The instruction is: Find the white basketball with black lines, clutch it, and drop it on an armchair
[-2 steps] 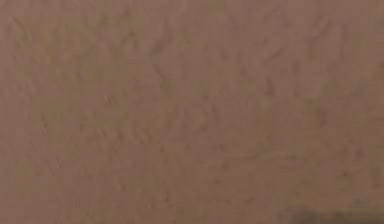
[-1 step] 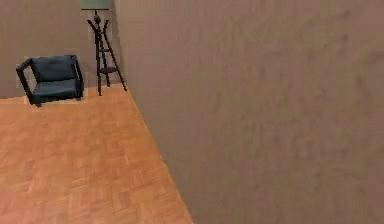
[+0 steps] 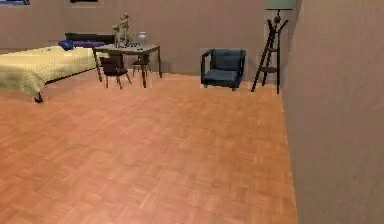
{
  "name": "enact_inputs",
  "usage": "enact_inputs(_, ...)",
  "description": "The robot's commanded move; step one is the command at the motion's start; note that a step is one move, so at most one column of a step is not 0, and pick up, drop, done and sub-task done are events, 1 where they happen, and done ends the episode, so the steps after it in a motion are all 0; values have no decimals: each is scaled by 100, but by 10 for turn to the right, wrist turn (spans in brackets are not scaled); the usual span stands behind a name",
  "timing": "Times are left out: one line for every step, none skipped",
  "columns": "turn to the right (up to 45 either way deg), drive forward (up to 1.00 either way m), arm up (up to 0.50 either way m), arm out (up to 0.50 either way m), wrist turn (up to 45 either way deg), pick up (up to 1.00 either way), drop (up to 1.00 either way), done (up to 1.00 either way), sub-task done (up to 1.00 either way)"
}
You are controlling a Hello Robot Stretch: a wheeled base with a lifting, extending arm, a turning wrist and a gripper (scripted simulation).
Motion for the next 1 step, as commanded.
enact_inputs(-390, 0, 0, 0, 0, 0, 0, 0, 0)
